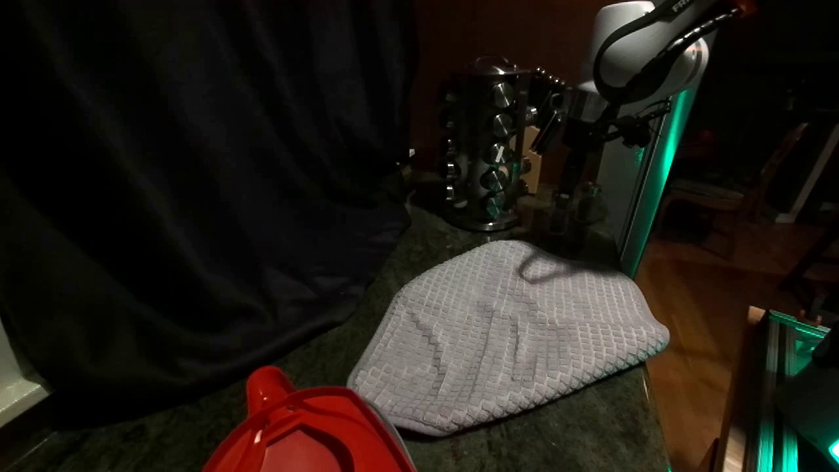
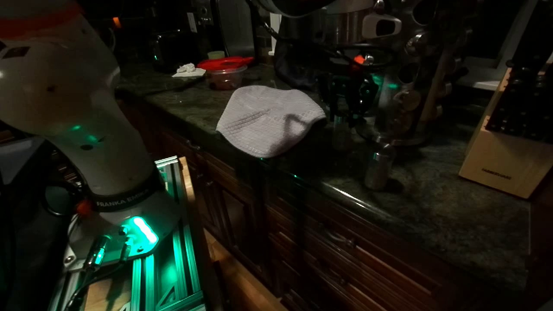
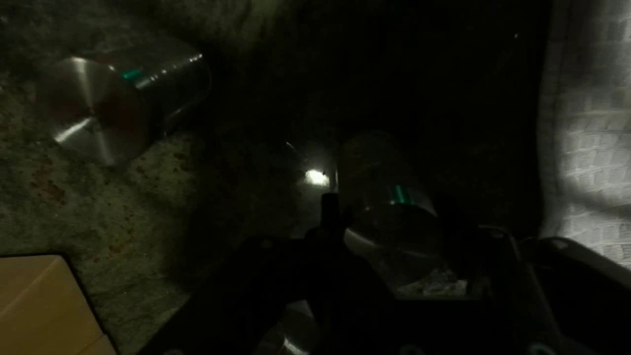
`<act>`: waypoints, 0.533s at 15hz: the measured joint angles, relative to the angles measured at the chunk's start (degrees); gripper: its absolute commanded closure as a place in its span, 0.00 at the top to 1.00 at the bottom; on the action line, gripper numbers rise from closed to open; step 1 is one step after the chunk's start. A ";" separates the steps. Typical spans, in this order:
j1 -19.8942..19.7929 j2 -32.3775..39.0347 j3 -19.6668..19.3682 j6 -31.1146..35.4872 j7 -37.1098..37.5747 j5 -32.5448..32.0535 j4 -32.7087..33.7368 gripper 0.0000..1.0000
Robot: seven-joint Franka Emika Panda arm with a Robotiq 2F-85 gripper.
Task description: Pu the left bottle on the rack
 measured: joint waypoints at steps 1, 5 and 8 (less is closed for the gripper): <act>-0.32 -1.50 -0.29 -1.26 -0.68 0.00 -0.39 0.24; -1.28 -7.63 -3.89 -7.57 -5.93 0.94 -0.90 0.24; -1.56 -11.24 -8.24 -14.07 -11.82 3.92 0.44 0.24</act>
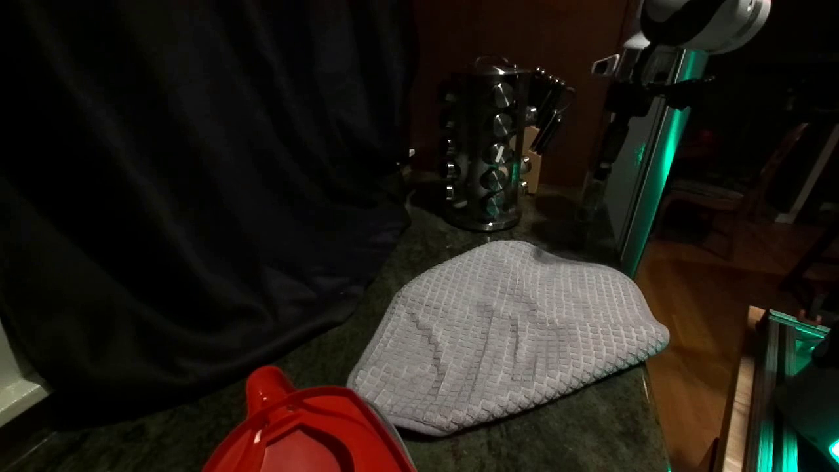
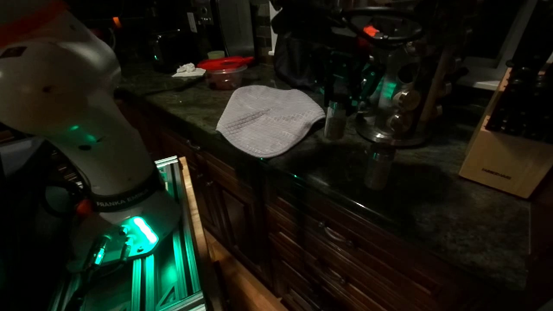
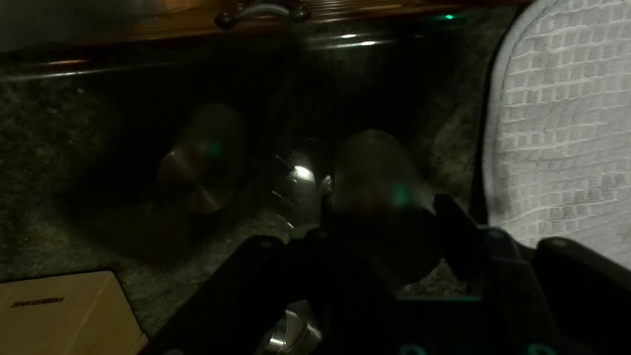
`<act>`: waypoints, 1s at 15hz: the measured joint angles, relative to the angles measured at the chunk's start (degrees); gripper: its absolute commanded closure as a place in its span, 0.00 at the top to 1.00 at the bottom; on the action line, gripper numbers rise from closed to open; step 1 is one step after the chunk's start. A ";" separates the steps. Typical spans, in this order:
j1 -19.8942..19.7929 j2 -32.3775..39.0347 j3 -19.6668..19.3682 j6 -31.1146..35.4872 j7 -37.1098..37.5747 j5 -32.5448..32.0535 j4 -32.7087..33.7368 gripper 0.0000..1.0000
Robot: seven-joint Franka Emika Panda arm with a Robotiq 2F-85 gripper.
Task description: Pu the left bottle on the rack
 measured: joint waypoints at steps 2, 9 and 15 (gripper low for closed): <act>-0.02 -1.13 -2.91 -5.27 -3.94 3.08 2.07 0.24; -1.22 0.93 -8.07 -16.10 -9.85 12.56 9.07 0.49; -1.76 1.18 -6.78 -16.10 -9.84 13.07 9.06 0.24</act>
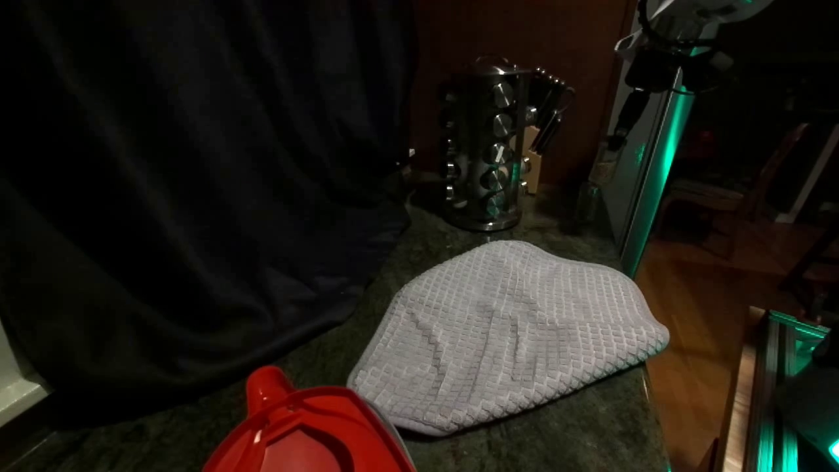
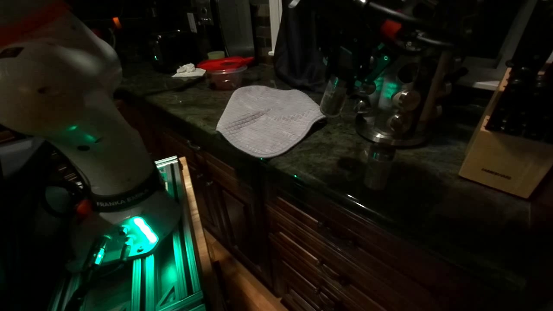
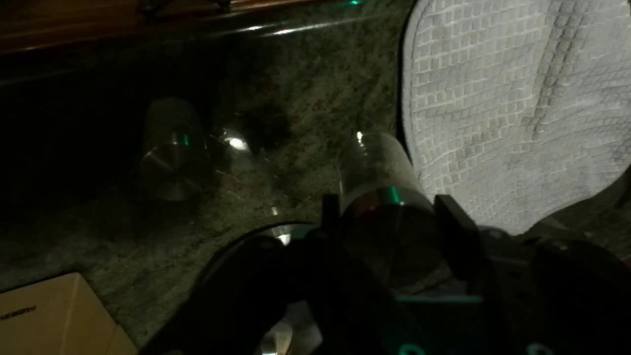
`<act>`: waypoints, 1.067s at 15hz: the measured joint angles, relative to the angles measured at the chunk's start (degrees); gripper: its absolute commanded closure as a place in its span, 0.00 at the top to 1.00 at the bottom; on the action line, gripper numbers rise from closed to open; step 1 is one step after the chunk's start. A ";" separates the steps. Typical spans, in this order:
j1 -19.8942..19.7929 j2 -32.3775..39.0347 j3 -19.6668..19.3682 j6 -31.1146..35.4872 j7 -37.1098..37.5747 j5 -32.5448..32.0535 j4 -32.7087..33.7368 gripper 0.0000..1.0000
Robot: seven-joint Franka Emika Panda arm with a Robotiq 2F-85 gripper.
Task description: Pu the left bottle on the rack
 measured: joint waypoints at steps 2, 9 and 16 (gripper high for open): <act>-0.22 0.82 -0.28 -0.27 0.00 1.83 0.53 0.24; -3.22 7.87 -2.94 -6.25 0.18 12.59 6.63 0.24; -7.05 17.25 -2.77 -9.31 0.94 24.08 12.97 0.24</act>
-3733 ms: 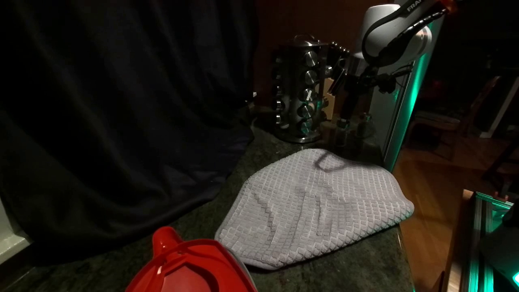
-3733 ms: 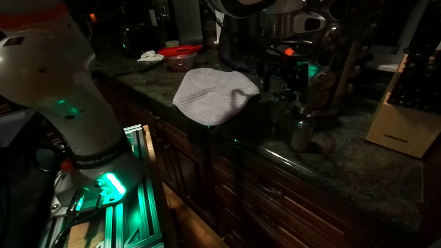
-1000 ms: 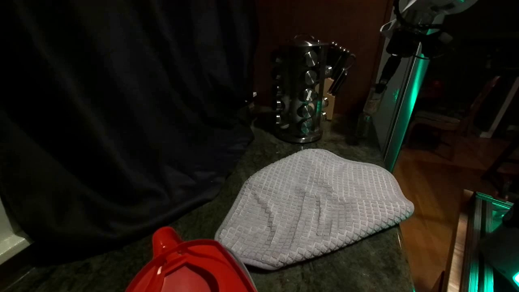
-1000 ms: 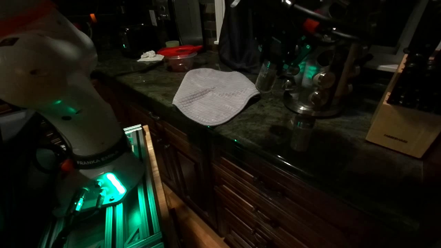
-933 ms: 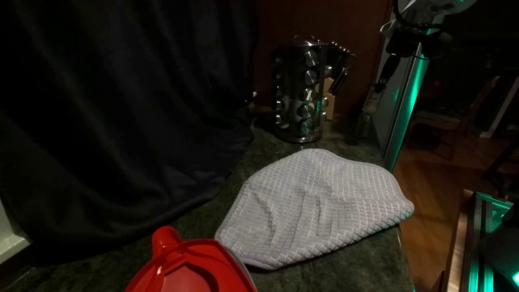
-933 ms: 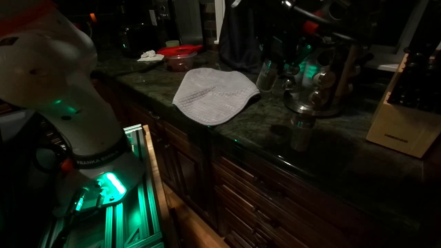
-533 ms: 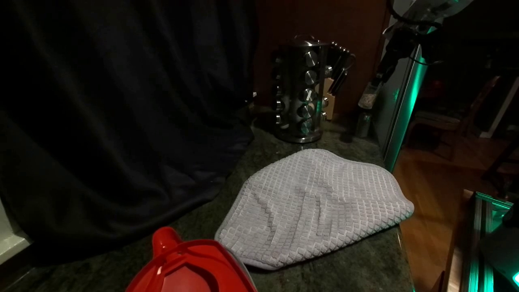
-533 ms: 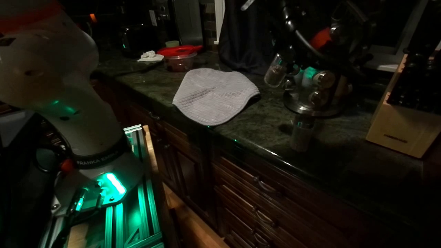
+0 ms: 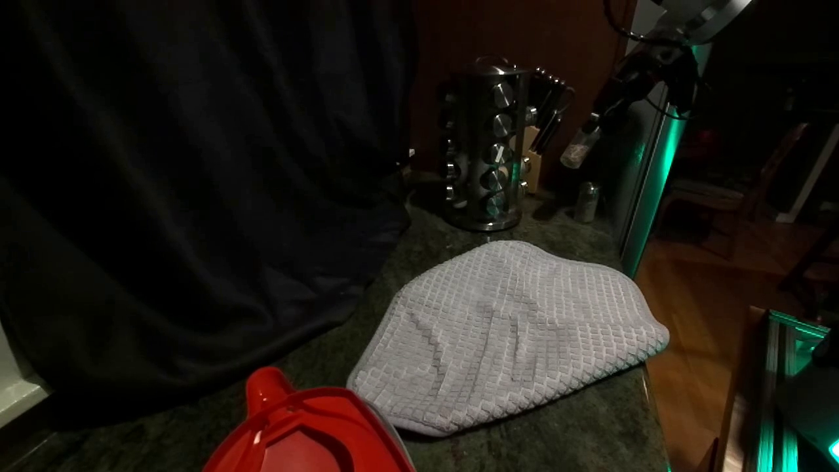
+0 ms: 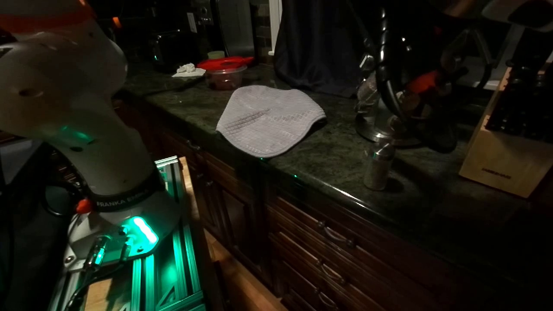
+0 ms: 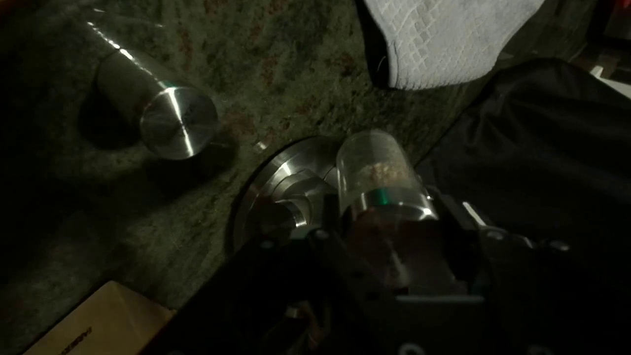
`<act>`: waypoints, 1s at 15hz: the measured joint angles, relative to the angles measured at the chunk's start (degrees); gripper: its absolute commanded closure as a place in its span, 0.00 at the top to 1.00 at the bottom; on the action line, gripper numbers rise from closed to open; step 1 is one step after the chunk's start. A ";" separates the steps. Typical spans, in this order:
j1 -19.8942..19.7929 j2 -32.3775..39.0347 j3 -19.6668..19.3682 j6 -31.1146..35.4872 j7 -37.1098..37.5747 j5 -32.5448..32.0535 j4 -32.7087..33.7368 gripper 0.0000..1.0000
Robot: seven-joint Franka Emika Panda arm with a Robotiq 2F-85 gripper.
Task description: Pu the left bottle on the rack
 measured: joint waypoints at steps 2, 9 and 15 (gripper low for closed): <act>-1.05 2.46 0.49 -1.44 0.05 2.64 1.70 0.24; -5.23 9.02 2.48 -8.14 2.15 10.10 7.49 0.24; -7.35 12.65 3.94 -8.60 5.74 14.29 10.08 0.24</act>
